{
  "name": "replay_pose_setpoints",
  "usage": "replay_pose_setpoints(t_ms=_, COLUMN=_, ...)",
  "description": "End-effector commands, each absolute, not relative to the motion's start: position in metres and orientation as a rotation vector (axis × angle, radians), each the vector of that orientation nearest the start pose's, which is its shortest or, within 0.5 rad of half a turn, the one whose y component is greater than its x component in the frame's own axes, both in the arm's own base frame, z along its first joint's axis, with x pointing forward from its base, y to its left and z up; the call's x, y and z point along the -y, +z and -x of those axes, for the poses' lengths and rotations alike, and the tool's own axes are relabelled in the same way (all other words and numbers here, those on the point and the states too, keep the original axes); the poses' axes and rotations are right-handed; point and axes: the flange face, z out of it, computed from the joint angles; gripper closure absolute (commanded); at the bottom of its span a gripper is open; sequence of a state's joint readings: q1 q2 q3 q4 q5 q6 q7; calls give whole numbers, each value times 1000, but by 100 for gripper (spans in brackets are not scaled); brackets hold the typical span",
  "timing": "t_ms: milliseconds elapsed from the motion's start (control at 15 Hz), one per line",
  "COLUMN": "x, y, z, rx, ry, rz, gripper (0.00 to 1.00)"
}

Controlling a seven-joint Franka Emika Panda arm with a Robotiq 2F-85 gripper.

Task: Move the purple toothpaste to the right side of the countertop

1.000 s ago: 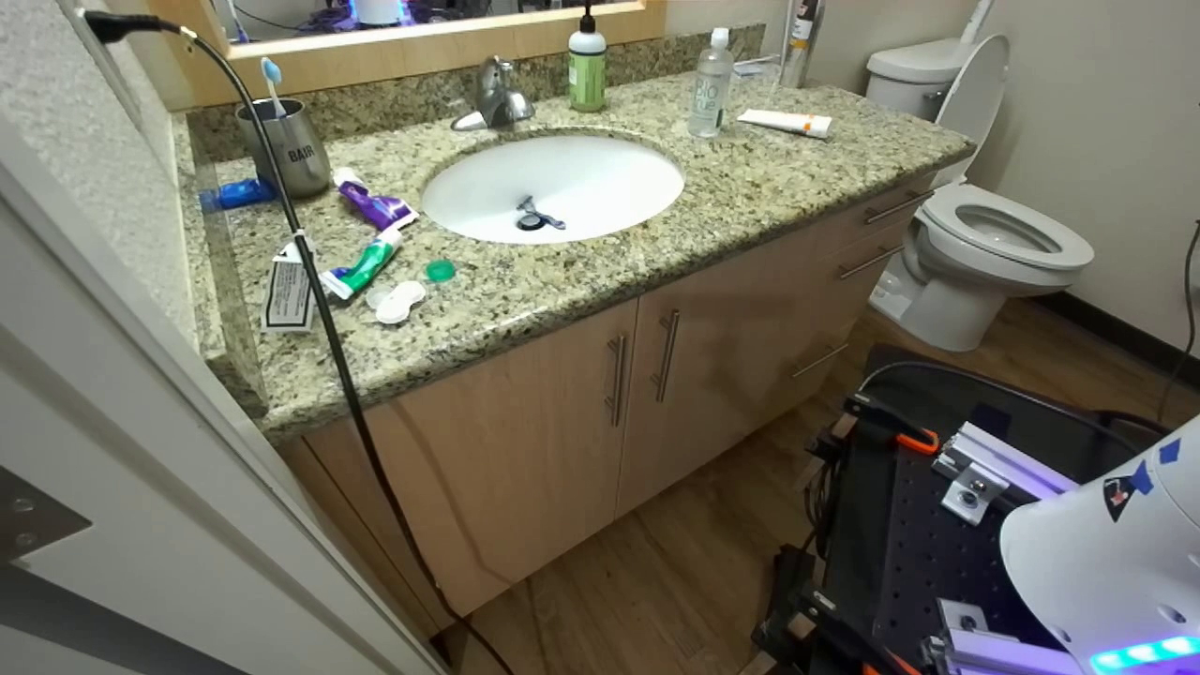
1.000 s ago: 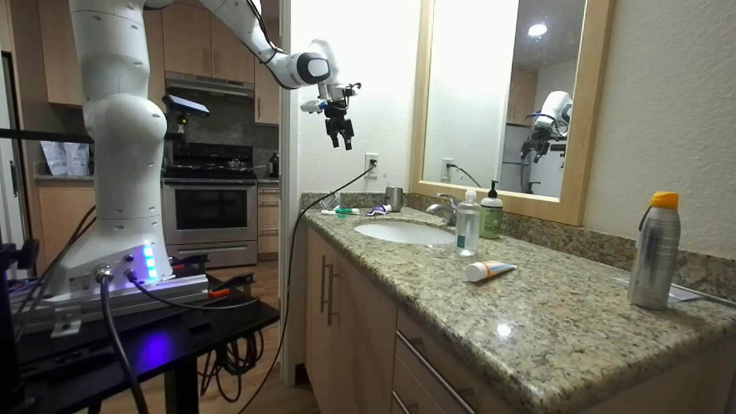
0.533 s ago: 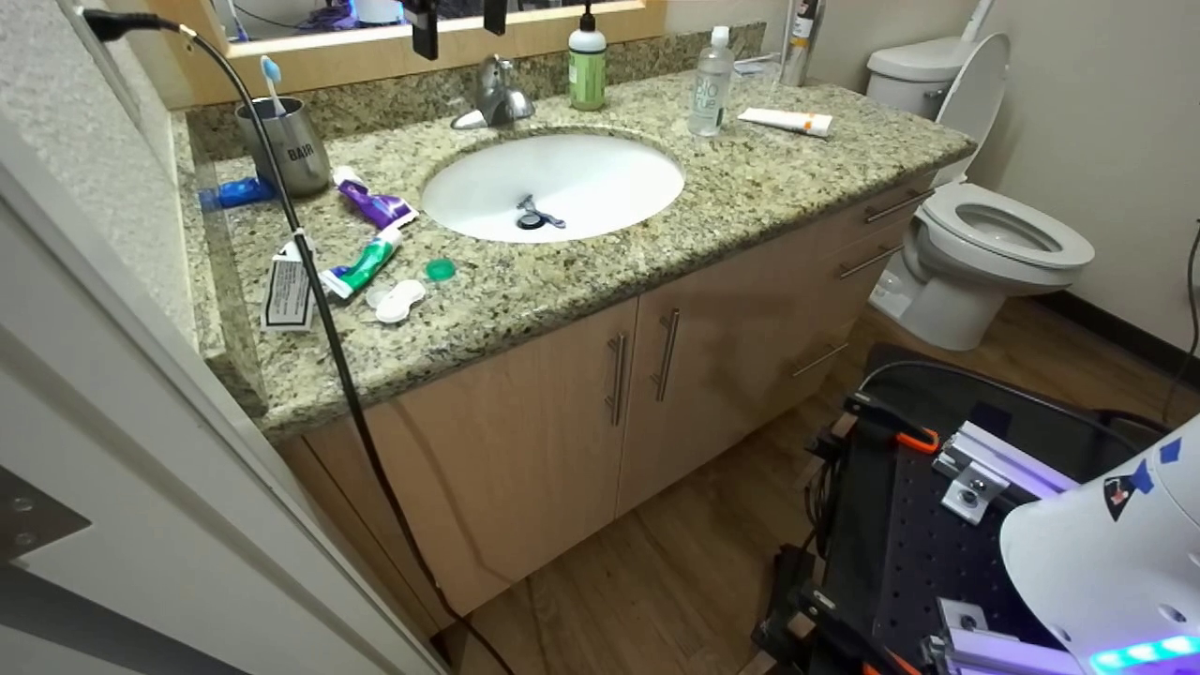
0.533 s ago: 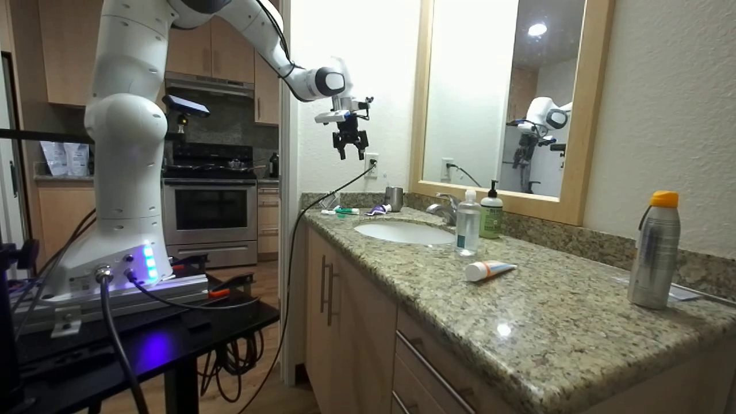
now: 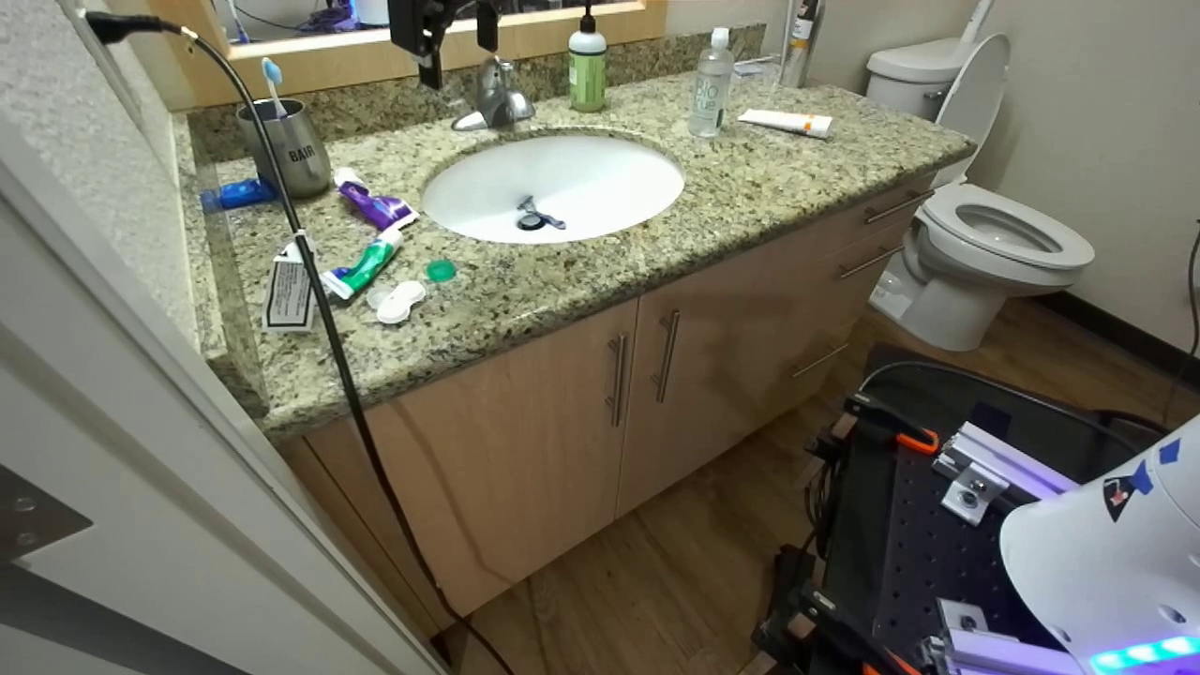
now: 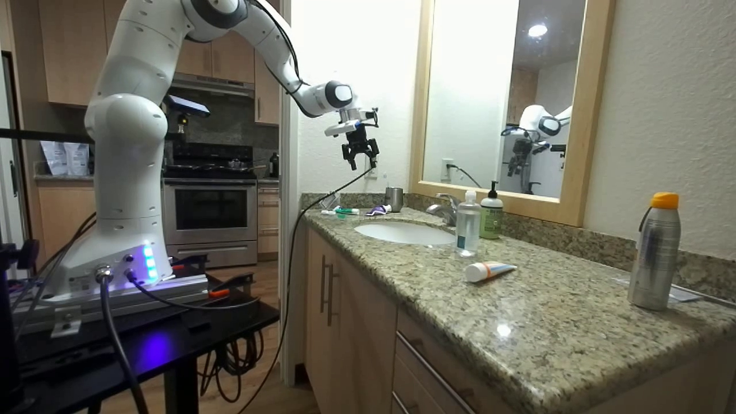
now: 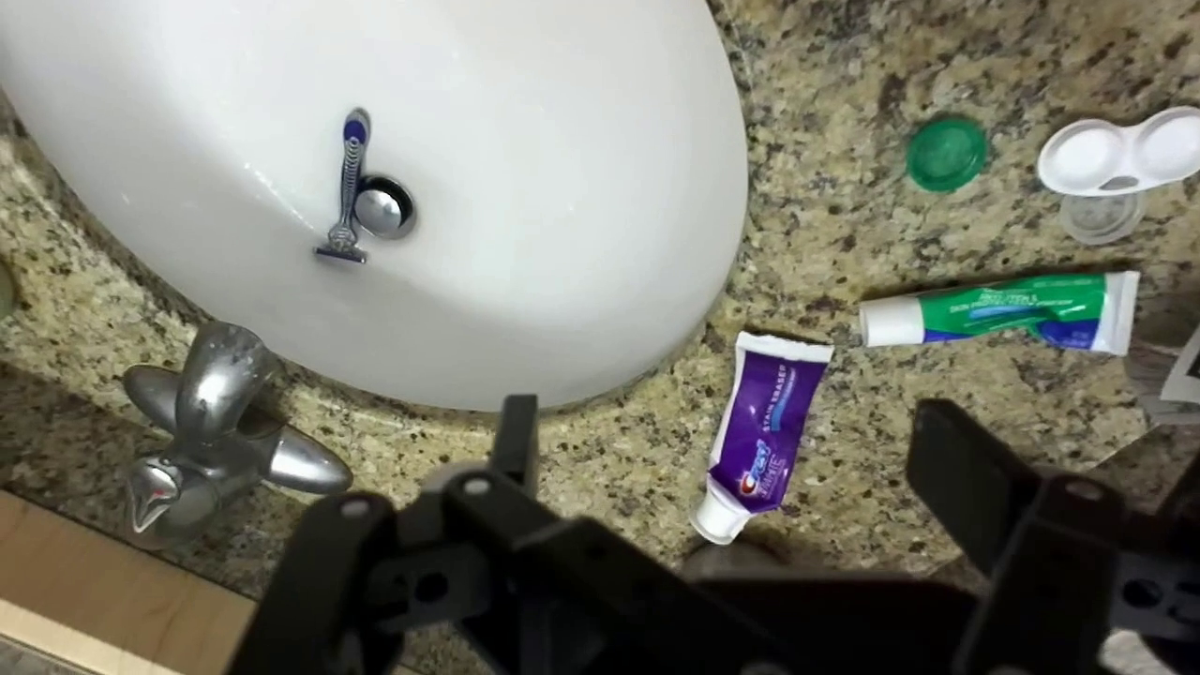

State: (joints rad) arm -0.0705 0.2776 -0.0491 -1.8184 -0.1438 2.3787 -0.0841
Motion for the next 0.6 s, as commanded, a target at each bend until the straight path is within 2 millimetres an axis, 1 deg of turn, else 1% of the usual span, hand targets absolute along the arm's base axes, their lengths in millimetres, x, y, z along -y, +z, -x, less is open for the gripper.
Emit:
replay_pose_setpoints(t_ms=0, x=125, y=423, z=-686, rx=60, ry=-479, rz=3251, gripper=0)
replay_pose_setpoints(t_ms=133, x=141, y=424, z=-704, rx=56, ry=-463, rz=3237, gripper=0)
replay_pose_setpoints(t_ms=200, x=143, y=423, z=-711, rx=66, ry=-418, rz=3229, gripper=0)
replay_pose_setpoints(t_ms=400, x=139, y=407, z=-718, rx=150, ry=-139, rz=3189, gripper=0)
replay_pose_setpoints(t_ms=533, x=127, y=395, z=-721, rx=213, ry=50, rz=3179, gripper=0)
